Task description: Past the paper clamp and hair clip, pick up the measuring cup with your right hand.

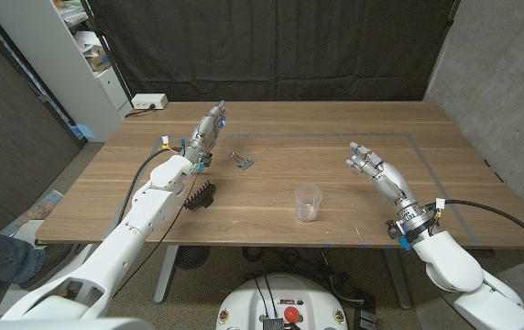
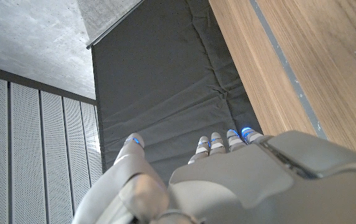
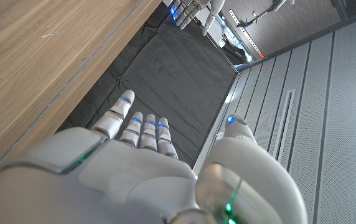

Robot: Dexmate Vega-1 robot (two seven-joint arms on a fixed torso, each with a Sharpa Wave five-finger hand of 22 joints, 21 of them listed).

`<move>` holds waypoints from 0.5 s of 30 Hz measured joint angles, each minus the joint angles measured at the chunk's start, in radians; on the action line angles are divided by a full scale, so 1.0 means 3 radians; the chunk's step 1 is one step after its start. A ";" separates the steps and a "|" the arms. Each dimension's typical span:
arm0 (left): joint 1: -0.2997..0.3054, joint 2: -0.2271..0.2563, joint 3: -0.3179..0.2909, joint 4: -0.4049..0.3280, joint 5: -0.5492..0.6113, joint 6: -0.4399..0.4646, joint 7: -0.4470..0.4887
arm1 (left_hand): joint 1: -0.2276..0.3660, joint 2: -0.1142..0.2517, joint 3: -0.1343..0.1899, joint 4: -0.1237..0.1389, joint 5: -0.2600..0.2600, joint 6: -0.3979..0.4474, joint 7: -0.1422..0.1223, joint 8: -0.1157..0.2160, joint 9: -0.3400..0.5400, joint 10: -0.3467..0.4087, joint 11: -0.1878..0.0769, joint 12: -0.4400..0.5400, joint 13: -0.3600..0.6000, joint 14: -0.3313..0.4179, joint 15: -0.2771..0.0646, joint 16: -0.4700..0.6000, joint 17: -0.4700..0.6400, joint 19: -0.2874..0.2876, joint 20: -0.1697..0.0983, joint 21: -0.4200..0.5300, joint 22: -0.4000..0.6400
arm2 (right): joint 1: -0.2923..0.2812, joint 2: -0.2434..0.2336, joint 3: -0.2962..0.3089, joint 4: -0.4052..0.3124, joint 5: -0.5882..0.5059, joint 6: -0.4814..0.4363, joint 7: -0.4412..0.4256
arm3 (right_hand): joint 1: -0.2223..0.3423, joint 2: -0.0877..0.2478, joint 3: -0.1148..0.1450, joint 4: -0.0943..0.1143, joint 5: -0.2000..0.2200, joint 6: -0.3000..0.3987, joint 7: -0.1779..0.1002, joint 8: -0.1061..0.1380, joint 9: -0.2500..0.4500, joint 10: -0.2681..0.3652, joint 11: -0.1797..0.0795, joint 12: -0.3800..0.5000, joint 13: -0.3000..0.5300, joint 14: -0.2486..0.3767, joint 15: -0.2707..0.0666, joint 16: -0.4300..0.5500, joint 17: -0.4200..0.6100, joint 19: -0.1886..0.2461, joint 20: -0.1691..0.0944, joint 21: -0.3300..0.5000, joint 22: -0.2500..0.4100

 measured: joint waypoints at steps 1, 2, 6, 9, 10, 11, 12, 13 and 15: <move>0.0002 0.0001 0.0000 -0.0002 0.0000 0.0001 0.0002 | 0.0000 0.0000 0.0000 0.0000 0.0000 0.0000 0.0000 0.0000 0.0000 0.0000 0.0000 0.0000 0.0000 0.0000 0.0000 0.0000 0.0000 0.0000 0.0000 0.0000 0.0000 | 0.0000 0.0000 0.0000 0.0000 -0.0002 0.0000 0.0000 | 0.0002 -0.0002 0.0000 0.0000 0.0000 -0.0001 -0.0001 0.0000 0.0000 0.0000 0.0000 0.0000 0.0000 0.0000 0.0000 0.0000 0.0000 0.0000 0.0000 0.0000 0.0000; 0.0008 0.0003 0.0000 -0.0010 0.0001 0.0001 0.0007 | 0.0000 0.0000 0.0000 0.0000 0.0000 0.0000 0.0000 0.0000 0.0000 0.0000 0.0000 0.0000 0.0000 0.0000 0.0000 0.0000 0.0000 0.0000 0.0000 0.0000 0.0000 | -0.0020 -0.0006 0.0012 -0.0015 -0.0035 0.0000 -0.0003 | 0.0017 -0.0017 0.0006 -0.0006 0.0000 -0.0001 -0.0001 0.0000 0.0000 0.0000 0.0000 0.0000 0.0000 0.0000 0.0000 0.0000 0.0000 0.0000 0.0000 0.0000 0.0000; 0.0016 0.0005 0.0000 -0.0023 0.0001 0.0002 0.0018 | 0.0000 0.0000 0.0000 0.0000 0.0000 0.0000 0.0000 0.0000 0.0000 -0.0008 0.0008 0.0000 0.0000 0.0000 0.0000 0.0000 0.0000 0.0000 0.0000 0.0000 0.0000 | -0.0046 -0.0013 0.0029 -0.0033 -0.0096 0.0000 -0.0010 | 0.0017 -0.0017 0.0004 -0.0023 0.0000 -0.0001 -0.0001 0.0000 0.0000 -0.0013 -0.0013 0.0000 0.0000 0.0000 0.0000 0.0000 0.0000 0.0000 0.0000 0.0000 0.0000; 0.0022 0.0006 0.0002 -0.0033 0.0001 0.0004 0.0027 | 0.0000 0.0000 0.0000 0.0000 0.0000 0.0000 0.0000 0.0000 0.0000 -0.0018 0.0019 0.0000 0.0000 0.0000 0.0000 0.0000 0.0000 0.0000 0.0000 0.0000 0.0000 | -0.0066 -0.0014 0.0042 -0.0049 -0.0150 0.0000 -0.0023 | 0.0017 -0.0017 0.0004 -0.0023 0.0013 -0.0001 0.0000 0.0000 0.0000 -0.0013 -0.0013 0.0000 0.0000 0.0000 0.0000 0.0000 0.0000 0.0000 0.0000 0.0000 0.0000; 0.0023 0.0006 0.0004 -0.0037 0.0001 0.0007 0.0031 | 0.0000 0.0000 0.0000 0.0000 0.0000 0.0000 0.0000 0.0000 0.0000 -0.0018 0.0019 0.0000 0.0000 0.0000 0.0000 0.0000 0.0000 0.0000 0.0000 0.0000 0.0000 | -0.0076 -0.0014 0.0048 -0.0057 -0.0172 -0.0001 -0.0028 | 0.0018 -0.0016 0.0004 -0.0023 0.0013 -0.0001 -0.0001 0.0000 0.0000 -0.0013 -0.0013 0.0000 0.0000 0.0000 0.0000 0.0000 0.0000 0.0000 0.0000 0.0000 0.0000; 0.0024 0.0006 0.0005 -0.0039 0.0001 0.0008 0.0033 | 0.0000 0.0000 0.0000 0.0000 0.0000 0.0000 0.0000 0.0000 0.0000 -0.0018 0.0019 0.0000 0.0000 0.0000 0.0000 0.0000 0.0000 0.0000 0.0000 0.0000 0.0000 | -0.0081 -0.0014 0.0052 -0.0060 -0.0182 -0.0002 -0.0030 | 0.0027 -0.0007 0.0004 -0.0023 0.0013 -0.0001 0.0000 0.0000 0.0000 -0.0013 -0.0013 0.0000 0.0000 0.0000 0.0000 0.0000 0.0000 0.0000 0.0000 0.0000 0.0000; 0.0025 0.0006 0.0006 -0.0041 0.0001 0.0008 0.0033 | 0.0000 0.0000 0.0000 0.0000 0.0000 0.0000 0.0000 0.0000 0.0000 -0.0018 0.0019 0.0000 0.0000 0.0000 0.0000 0.0000 0.0000 0.0000 0.0000 0.0000 0.0000 | -0.0088 -0.0014 0.0057 -0.0066 -0.0203 -0.0004 -0.0035 | 0.0043 -0.0008 0.0004 -0.0023 0.0013 -0.0001 0.0000 0.0000 0.0000 -0.0013 -0.0013 0.0000 0.0000 0.0000 0.0000 0.0000 0.0000 0.0000 0.0000 0.0000 0.0000; 0.0026 0.0007 0.0008 -0.0044 0.0001 0.0011 0.0037 | 0.0000 0.0000 0.0000 0.0000 0.0000 0.0000 0.0000 0.0000 0.0000 -0.0018 0.0019 0.0000 0.0000 0.0000 0.0000 0.0000 0.0000 0.0000 0.0000 0.0000 0.0000 | -0.0101 -0.0014 0.0067 -0.0076 -0.0231 -0.0007 -0.0044 | 0.0049 -0.0014 0.0004 -0.0022 0.0013 -0.0001 0.0000 0.0000 0.0000 -0.0013 -0.0013 0.0000 0.0000 0.0000 0.0000 0.0000 0.0000 0.0000 0.0000 0.0000 0.0000; 0.0026 0.0007 0.0011 -0.0048 0.0002 0.0017 0.0040 | 0.0000 0.0000 0.0000 0.0000 0.0000 0.0000 0.0000 0.0000 0.0000 -0.0018 0.0019 0.0000 0.0000 0.0000 0.0000 0.0000 0.0000 0.0000 0.0000 0.0000 0.0000 | -0.0119 -0.0012 0.0080 -0.0089 -0.0231 -0.0007 -0.0044 | 0.0049 -0.0014 0.0004 -0.0022 0.0013 -0.0001 0.0000 0.0000 0.0000 -0.0013 -0.0013 0.0000 0.0000 0.0000 0.0000 0.0000 0.0000 0.0000 0.0000 0.0000 0.0000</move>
